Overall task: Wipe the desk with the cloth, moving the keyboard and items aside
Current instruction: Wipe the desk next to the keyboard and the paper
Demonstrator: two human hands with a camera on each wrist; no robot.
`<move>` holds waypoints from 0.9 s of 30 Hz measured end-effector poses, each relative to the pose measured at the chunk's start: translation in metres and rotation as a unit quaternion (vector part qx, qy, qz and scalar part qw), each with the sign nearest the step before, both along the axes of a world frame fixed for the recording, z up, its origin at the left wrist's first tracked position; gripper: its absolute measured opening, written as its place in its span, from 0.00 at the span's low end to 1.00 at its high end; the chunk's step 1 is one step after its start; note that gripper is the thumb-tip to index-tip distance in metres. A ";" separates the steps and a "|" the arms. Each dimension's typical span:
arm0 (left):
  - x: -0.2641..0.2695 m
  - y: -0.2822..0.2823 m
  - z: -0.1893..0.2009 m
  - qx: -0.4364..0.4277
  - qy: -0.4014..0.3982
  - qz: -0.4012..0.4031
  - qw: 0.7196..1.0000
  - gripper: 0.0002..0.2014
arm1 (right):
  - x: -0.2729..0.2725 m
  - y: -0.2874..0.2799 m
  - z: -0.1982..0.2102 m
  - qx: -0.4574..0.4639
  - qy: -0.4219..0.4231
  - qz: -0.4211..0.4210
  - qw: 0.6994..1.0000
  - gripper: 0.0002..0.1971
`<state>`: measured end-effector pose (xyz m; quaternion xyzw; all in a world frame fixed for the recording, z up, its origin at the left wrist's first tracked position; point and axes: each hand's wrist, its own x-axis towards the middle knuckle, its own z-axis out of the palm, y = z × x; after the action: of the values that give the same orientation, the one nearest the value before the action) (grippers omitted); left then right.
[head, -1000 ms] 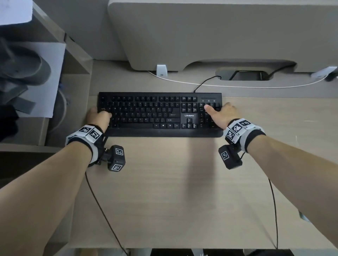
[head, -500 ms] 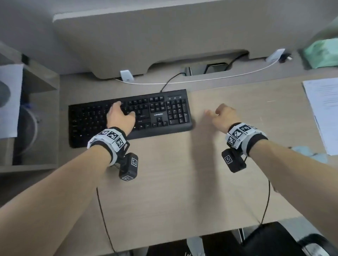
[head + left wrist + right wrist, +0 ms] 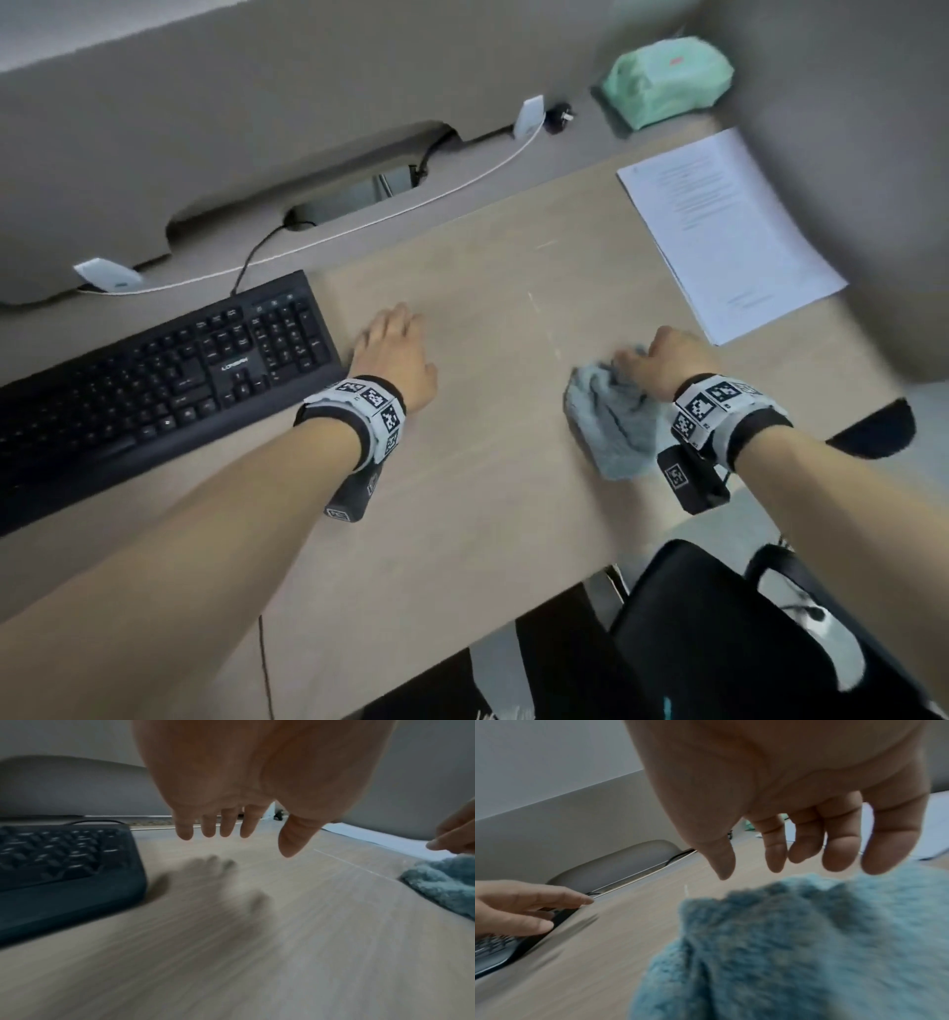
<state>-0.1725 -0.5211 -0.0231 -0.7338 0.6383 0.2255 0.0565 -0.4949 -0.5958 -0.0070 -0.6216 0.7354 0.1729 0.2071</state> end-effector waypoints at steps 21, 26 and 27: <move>-0.020 -0.023 -0.004 0.114 -0.079 -0.079 0.987 0.35 | 0.045 0.009 -0.035 -0.018 -0.067 0.339 0.938 0.38; -0.019 -0.023 -0.006 0.116 -0.076 -0.078 0.987 0.36 | 0.074 -0.035 -0.045 -0.076 -0.041 0.189 0.978 0.33; -0.019 -0.023 -0.006 0.116 -0.075 -0.078 0.987 0.36 | 0.088 -0.029 -0.045 -0.070 -0.041 0.204 0.976 0.34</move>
<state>-0.1916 -0.5444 -0.0290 -0.6848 0.6573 0.2375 0.2064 -0.4068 -0.6245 -0.0523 -0.7782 0.5942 0.1339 0.1531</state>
